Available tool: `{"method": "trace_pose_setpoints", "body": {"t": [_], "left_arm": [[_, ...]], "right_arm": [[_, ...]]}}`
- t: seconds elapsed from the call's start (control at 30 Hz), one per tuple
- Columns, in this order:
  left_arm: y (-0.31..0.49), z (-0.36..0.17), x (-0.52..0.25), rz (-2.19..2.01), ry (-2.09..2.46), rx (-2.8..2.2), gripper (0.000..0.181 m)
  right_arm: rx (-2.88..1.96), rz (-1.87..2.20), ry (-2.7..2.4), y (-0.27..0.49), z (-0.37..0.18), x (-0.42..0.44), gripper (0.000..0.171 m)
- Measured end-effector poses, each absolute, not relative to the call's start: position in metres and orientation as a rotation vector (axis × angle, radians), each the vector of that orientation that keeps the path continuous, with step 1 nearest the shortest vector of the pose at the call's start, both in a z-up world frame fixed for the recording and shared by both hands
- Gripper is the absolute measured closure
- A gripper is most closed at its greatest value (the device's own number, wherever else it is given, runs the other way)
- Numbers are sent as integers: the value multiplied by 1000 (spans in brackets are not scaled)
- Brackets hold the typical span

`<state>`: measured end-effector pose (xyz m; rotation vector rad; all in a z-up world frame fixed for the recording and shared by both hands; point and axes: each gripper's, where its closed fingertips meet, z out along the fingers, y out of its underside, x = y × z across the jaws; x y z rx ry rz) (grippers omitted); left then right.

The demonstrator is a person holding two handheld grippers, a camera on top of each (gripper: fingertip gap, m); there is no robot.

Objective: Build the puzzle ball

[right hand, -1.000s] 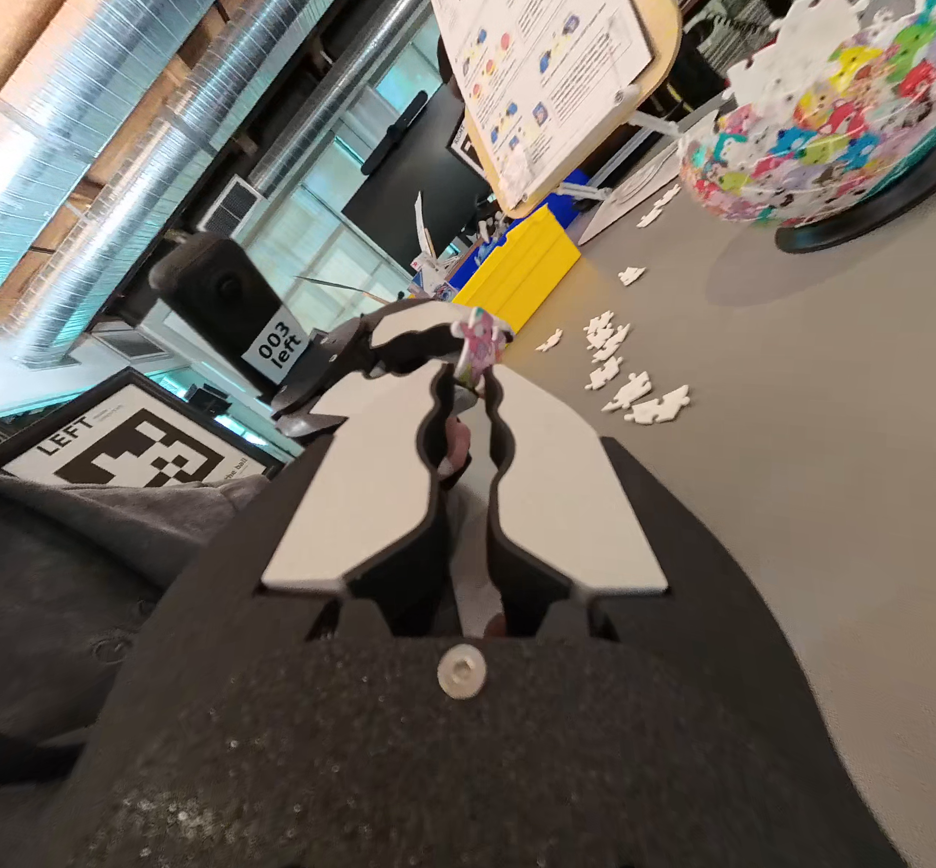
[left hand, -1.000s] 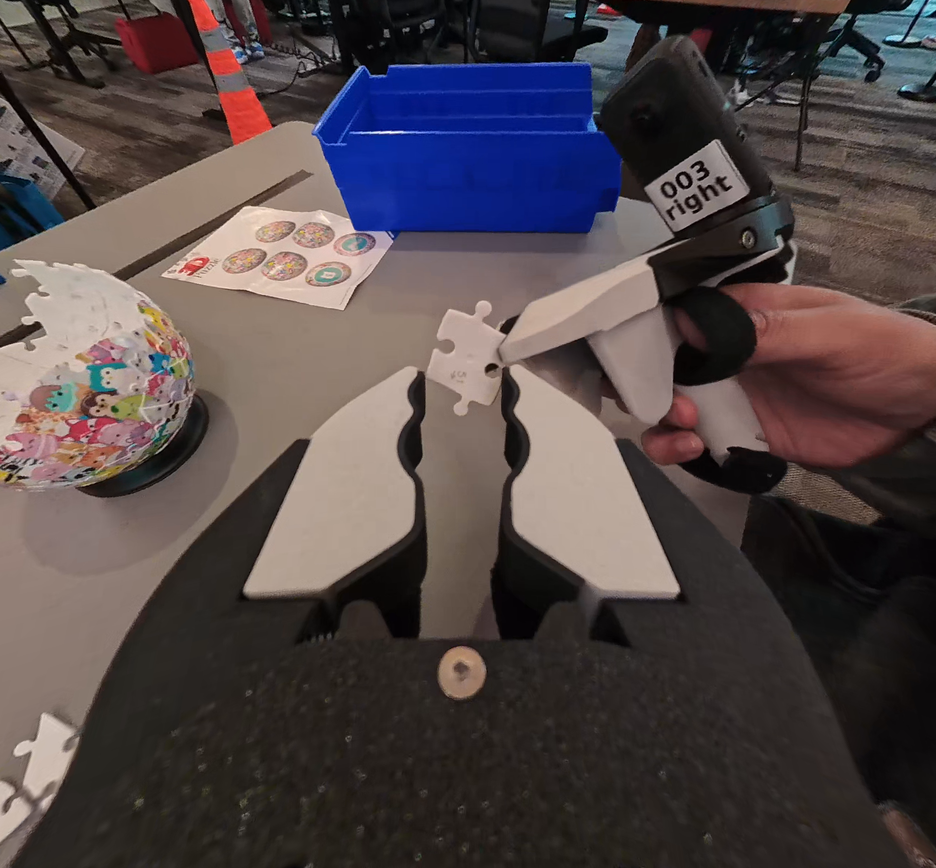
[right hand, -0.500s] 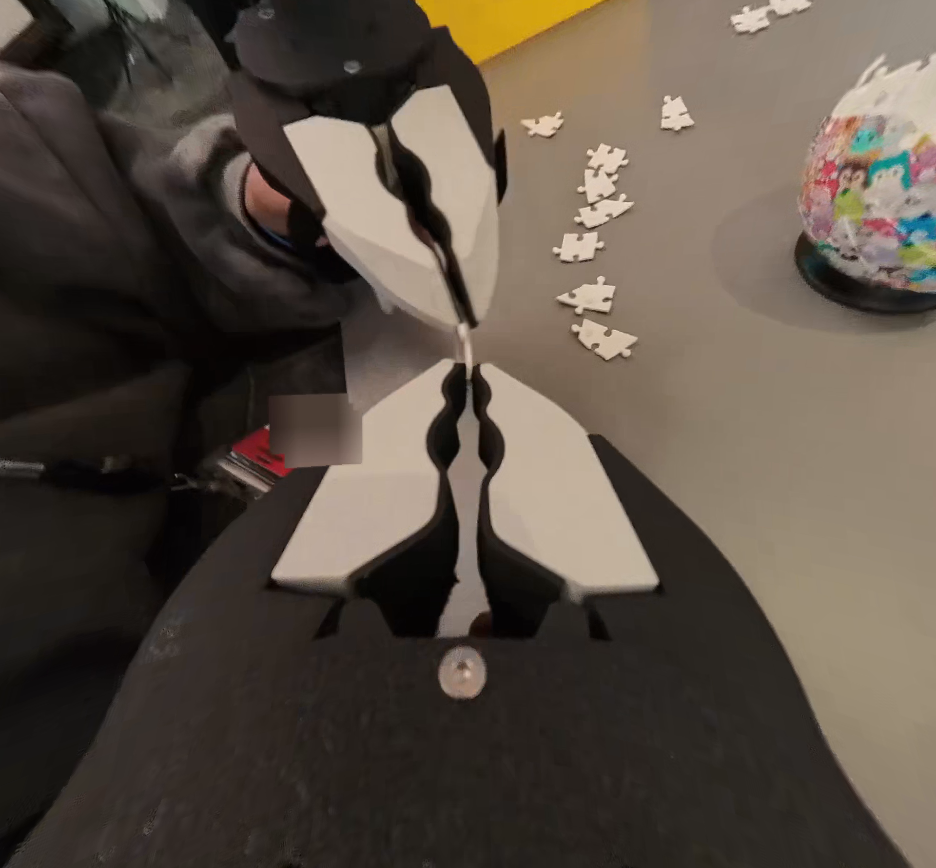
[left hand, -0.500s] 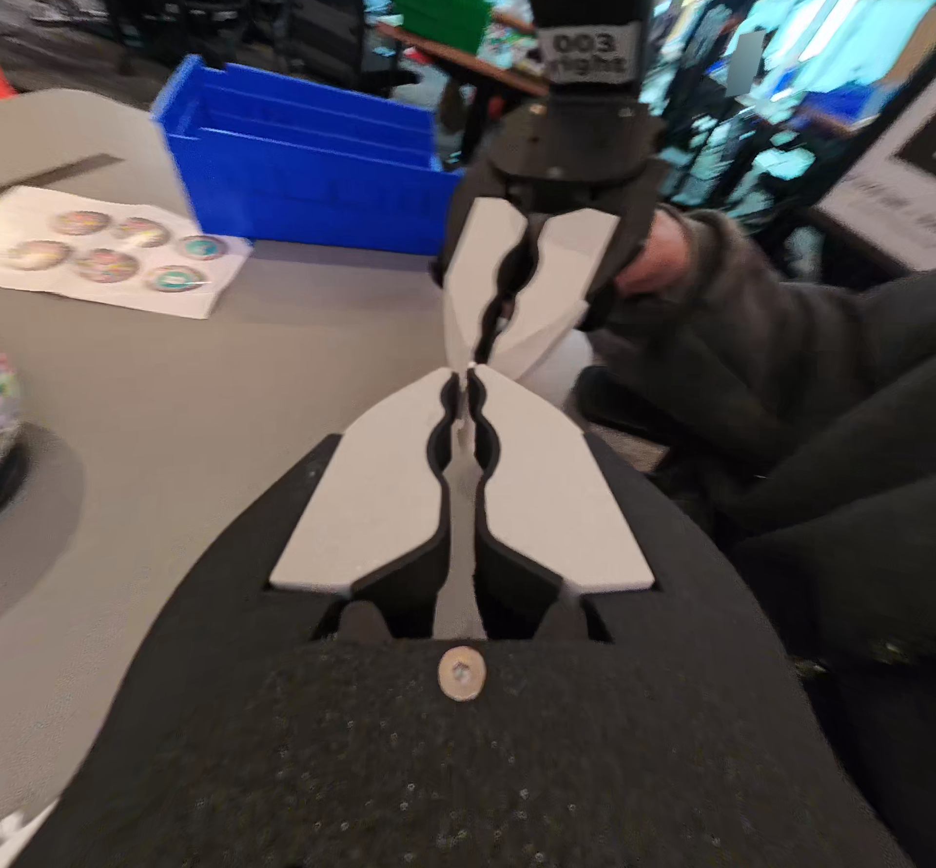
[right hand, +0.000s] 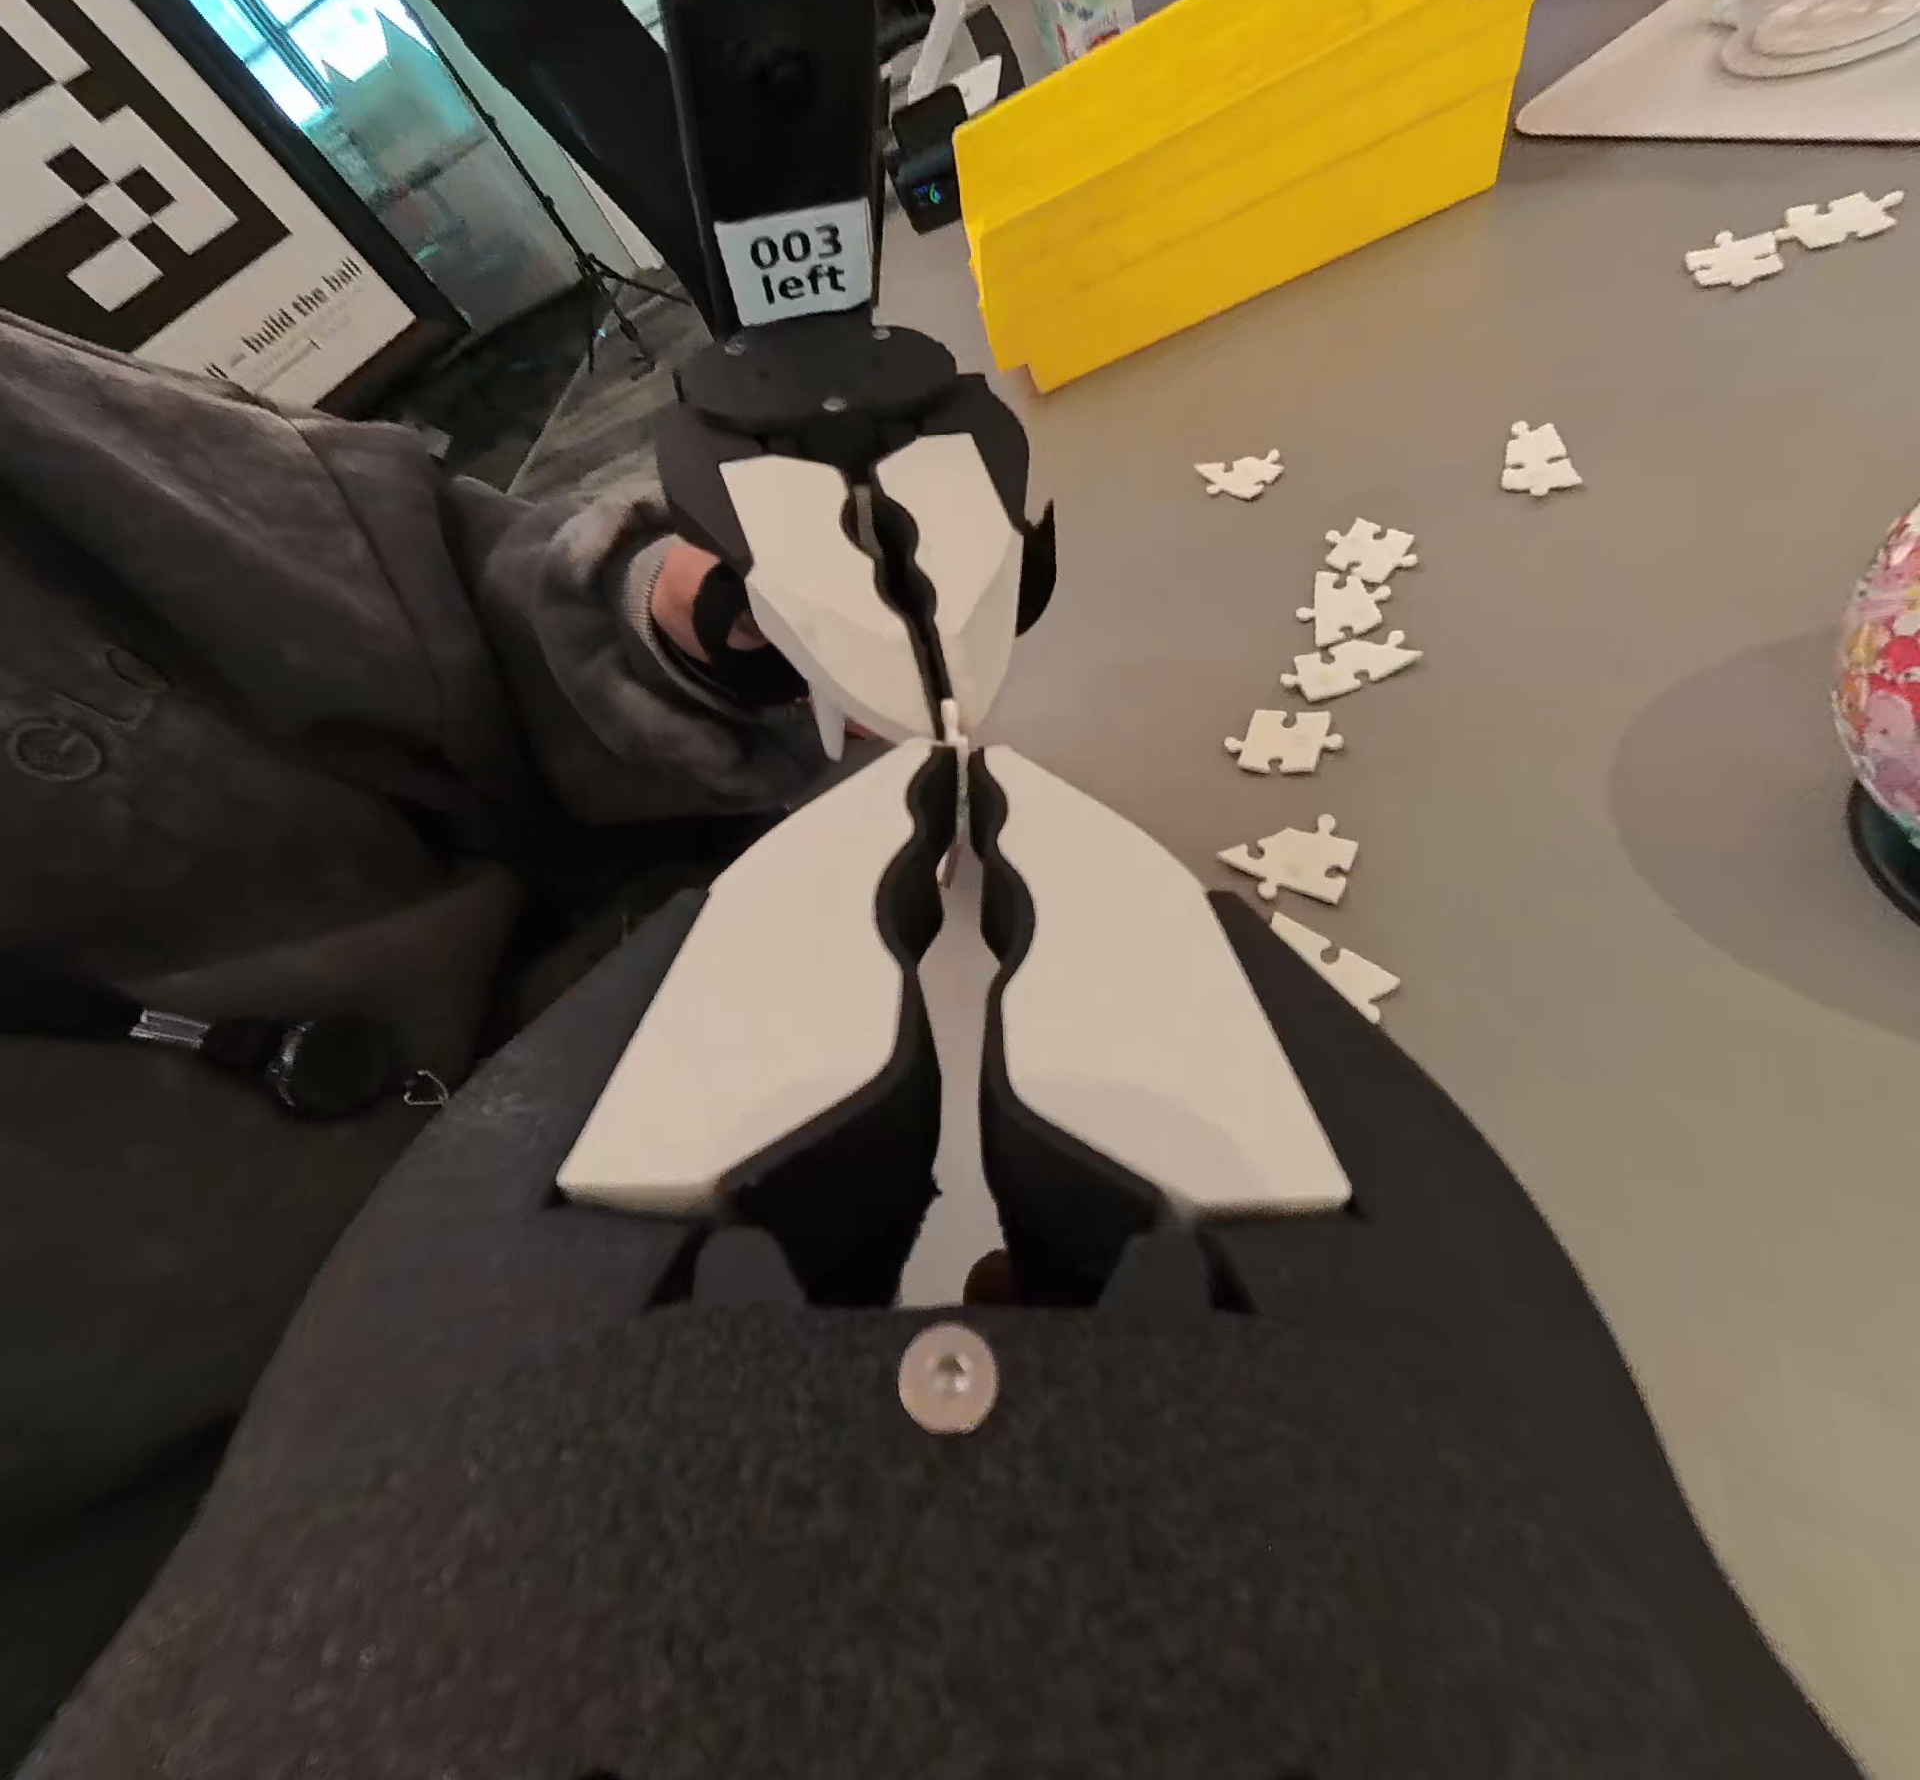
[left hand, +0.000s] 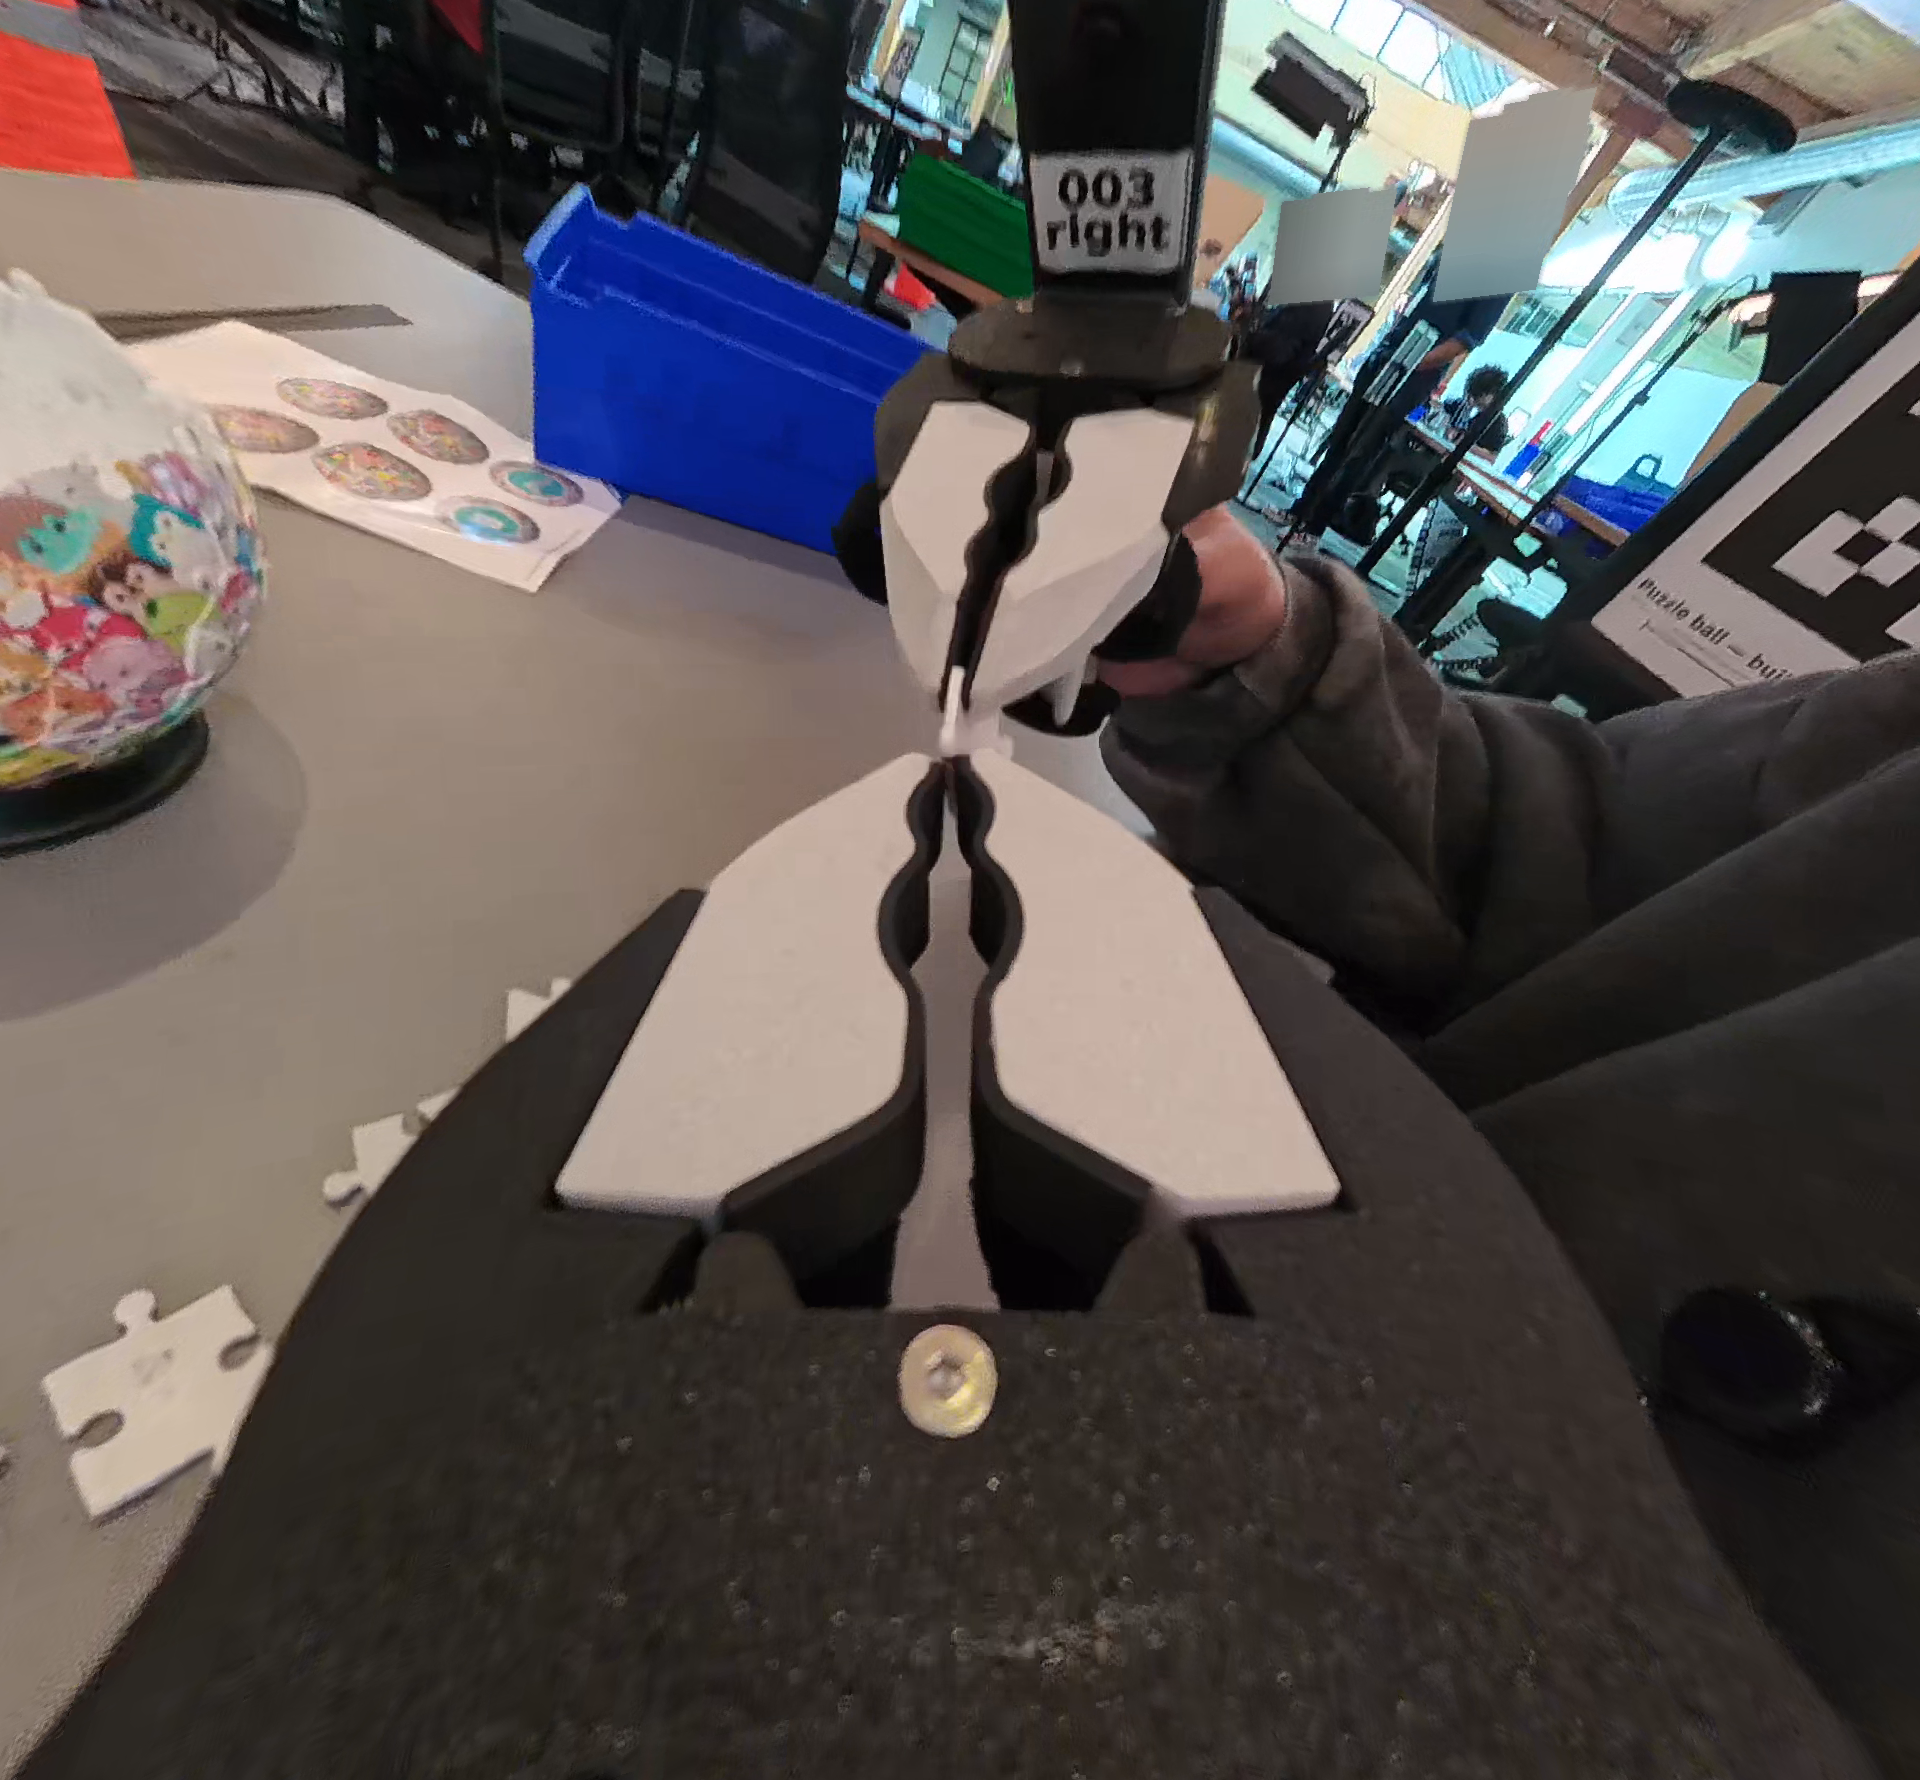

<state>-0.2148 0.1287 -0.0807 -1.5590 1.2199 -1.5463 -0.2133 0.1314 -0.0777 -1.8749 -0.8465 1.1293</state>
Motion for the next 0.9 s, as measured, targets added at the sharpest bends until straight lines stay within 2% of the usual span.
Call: {"method": "trace_pose_setpoints", "body": {"t": [0.17, 0.37, 0.47, 0.6, 0.73, 0.9], "left_arm": [[130, -92, -212, -1532, 1236, -1584, 175], [130, -93, -211, -1567, 1234, -1588, 169], [126, -99, -209, -1564, 1256, -1599, 179], [128, -96, -209, -1616, 1203, -1612, 179], [136, -89, -213, -1660, 1104, -1598, 180], [148, -77, -219, -1757, 935, -1565, 180]], "right_arm": [[-1941, 959, -904, 134, -92, -209, 169], [-1959, 981, -881, 135, -97, -207, 169], [-1904, 1075, -846, 134, -89, -211, 169], [-1886, 1087, -823, 136, -87, -211, 169], [-1828, 1076, -691, 145, -77, -201, 152], [-1729, 1155, -455, 148, -73, -194, 163]]}}
